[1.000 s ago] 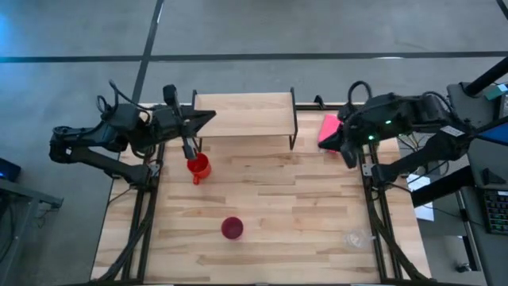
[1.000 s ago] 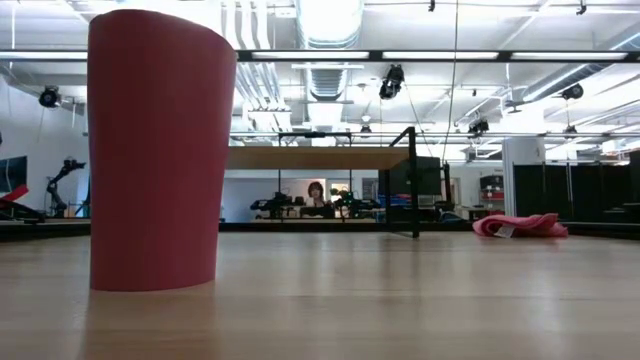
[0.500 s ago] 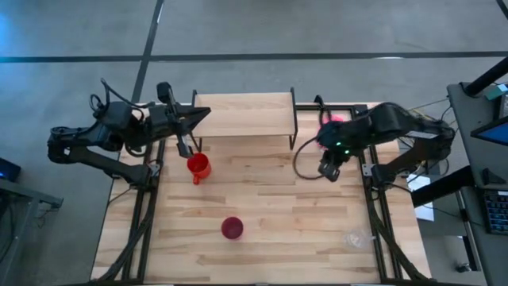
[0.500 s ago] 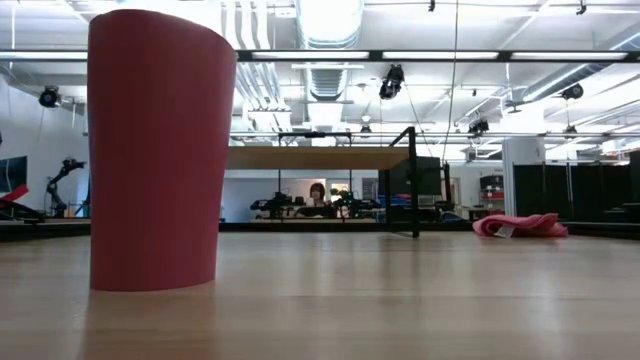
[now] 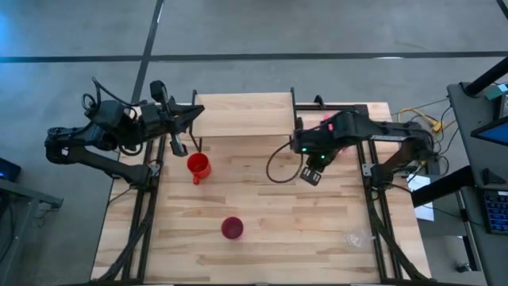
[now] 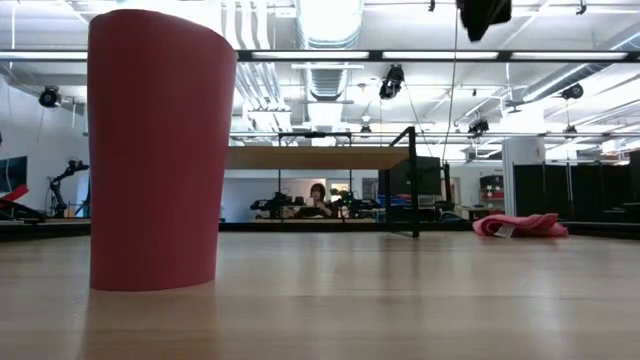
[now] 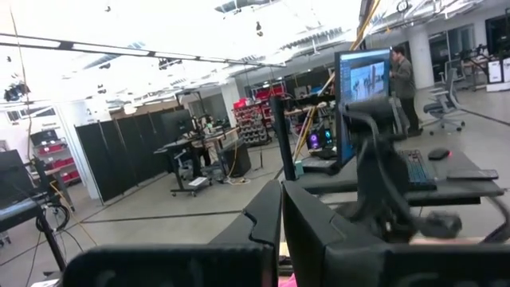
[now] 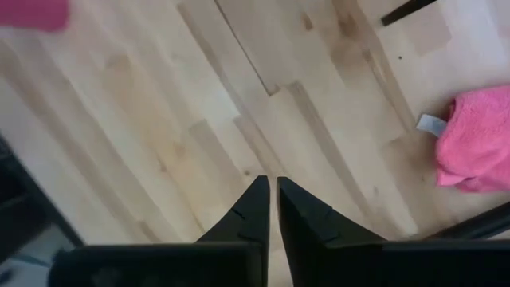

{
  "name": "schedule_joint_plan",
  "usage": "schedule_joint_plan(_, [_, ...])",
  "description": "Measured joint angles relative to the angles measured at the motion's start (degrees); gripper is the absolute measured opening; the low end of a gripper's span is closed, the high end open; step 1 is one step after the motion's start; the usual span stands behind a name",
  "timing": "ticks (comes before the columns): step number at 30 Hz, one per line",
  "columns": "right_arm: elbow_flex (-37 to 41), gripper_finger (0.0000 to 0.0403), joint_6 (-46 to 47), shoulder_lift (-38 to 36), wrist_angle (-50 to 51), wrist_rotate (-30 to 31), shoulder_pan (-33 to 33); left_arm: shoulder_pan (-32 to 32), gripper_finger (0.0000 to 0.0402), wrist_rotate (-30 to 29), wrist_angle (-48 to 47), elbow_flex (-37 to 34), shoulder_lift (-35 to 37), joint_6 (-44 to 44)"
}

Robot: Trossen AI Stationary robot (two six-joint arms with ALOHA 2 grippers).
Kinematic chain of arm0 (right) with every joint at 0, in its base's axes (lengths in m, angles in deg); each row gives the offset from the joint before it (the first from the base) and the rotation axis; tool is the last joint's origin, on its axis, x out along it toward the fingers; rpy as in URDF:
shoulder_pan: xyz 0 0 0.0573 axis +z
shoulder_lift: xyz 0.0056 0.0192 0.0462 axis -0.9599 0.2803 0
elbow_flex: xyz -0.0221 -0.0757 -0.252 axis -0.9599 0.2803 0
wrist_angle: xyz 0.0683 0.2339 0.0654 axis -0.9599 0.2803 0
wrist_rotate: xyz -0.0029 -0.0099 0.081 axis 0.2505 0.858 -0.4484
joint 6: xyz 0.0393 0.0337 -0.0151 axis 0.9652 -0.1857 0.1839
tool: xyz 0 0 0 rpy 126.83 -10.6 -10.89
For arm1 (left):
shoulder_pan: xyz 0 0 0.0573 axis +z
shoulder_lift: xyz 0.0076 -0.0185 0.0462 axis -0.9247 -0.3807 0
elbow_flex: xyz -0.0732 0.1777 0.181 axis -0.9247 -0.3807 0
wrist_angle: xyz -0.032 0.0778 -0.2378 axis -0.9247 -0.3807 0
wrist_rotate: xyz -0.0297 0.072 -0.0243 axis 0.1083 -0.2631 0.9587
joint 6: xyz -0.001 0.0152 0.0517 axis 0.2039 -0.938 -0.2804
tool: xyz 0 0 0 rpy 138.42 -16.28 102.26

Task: Stack small to large cups/mugs on shelf
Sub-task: Put the transparent mug on the shelf

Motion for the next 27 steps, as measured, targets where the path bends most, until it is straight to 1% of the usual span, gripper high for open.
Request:
schedule_joint_plan(4, [1.4,0.0047,-4.0,1.8,0.0,0.0,0.0,0.0,0.0002,0.0,-0.1,-0.5,1.3,0.0])
schedule_joint_plan(8, [2.9,0.0069,-3.2,3.3,-0.1,-1.7,0.0,0.0,0.0002,0.0,-0.1,-1.1,2.6,0.0])
schedule_joint_plan(12, [5.3,0.0093,-1.4,3.4,0.0,-7.5,1.0,0.0,0.0002,0.0,-0.6,-1.8,4.0,0.0])
schedule_joint_plan(16, [8.5,0.0108,0.8,2.2,0.1,-14.3,4.4,0.0,0.0002,0.0,-1.6,-2.4,5.2,0.0])
schedule_joint_plan(18, [9.7,0.0111,3.8,1.2,0.0,-16.2,6.9,0.0,0.0002,0.0,-3.4,-2.4,5.7,0.0])
schedule_joint_plan(20, [10.8,0.0111,7.8,0.2,0.0,-16.7,9.7,0.0,0.0002,0.0,-4.9,-2.4,6.0,0.0])
schedule_joint_plan(27, [14.0,0.0105,31.0,-5.4,0.0,-16.7,20.1,0.0,0.0002,0.0,-8.1,-2.6,6.2,0.1])
